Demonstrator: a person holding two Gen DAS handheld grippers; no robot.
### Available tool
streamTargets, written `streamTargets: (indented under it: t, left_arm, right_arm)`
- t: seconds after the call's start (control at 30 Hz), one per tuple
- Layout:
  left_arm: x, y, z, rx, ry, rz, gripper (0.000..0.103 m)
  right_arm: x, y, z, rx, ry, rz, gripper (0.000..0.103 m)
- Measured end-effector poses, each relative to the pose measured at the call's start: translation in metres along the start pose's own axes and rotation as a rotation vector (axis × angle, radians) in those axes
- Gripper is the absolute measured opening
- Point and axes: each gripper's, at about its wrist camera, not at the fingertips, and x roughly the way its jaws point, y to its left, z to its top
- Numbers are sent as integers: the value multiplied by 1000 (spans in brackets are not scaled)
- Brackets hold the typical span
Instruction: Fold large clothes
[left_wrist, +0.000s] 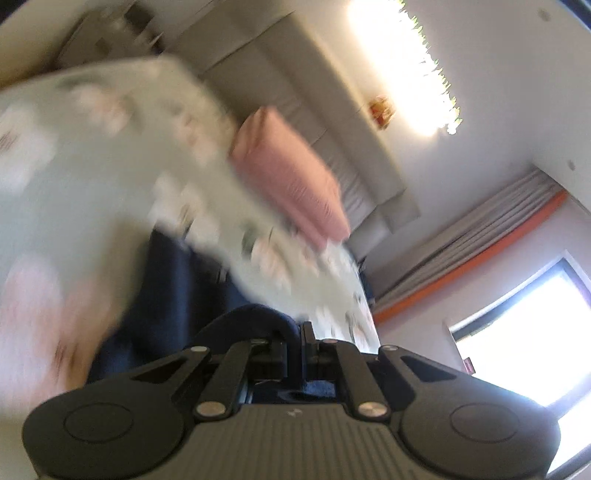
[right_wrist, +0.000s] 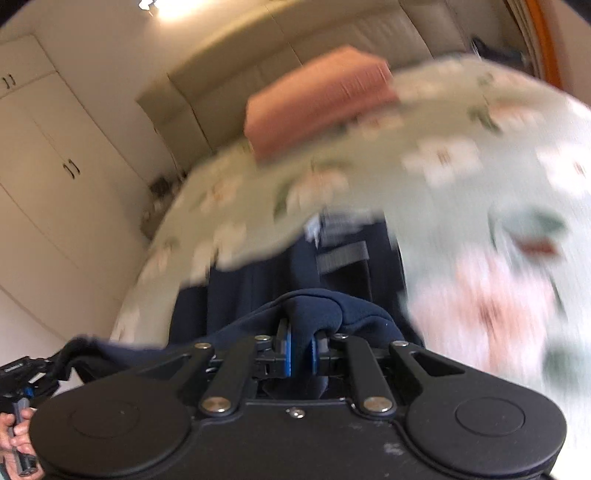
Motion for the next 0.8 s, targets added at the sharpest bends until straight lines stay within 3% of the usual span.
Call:
streamTargets:
  t: [0.03,0.1,0.17,0.23,0.27,0.3,0.37,0.47,0.53,0.7,0.77,0.8]
  left_arm:
    - [17,0,12,25,-7,19,9]
    - [59,4,35,76,-12,76,24]
    - [88,12,47,113,-36,174,48]
    - [104,24,54,121,-39,230,49]
    - [106,30,56,118,-37,237,49]
    - [107,35,58,121,-31,237,50]
    - [109,43,59,153,4,250,53]
    - [128,53,61,212,87,268,54]
    - [141,62,61,232,133,264,55]
    - [182,73,66,259,188,291,62]
    - [193,75,67,271,216,305,78]
    - [201,76,68,283,241,311,79]
  right_arm:
    - [22,-1,15,1,-8,-3,13]
    - [69,-1,37,-2,10,-31,14]
    - [110,-10,53,23,55,-102,27]
    - [133,-21,56,95,60,-103,36]
    - [136,-25,56,109,41,-99,43]
    - [136,-26,56,98,25,-101,60]
    - [138,-26,59,30,9,-132,81]
    - [150,-22,58,-107,23,-175,80]
    - [163,-24,59,-183,78,-196,81]
    - [203,-41,60,-250,168,-208,81]
    - [210,-48,62,-247,183,-183,81]
    - [216,-52,63,-242,198,-169,81]
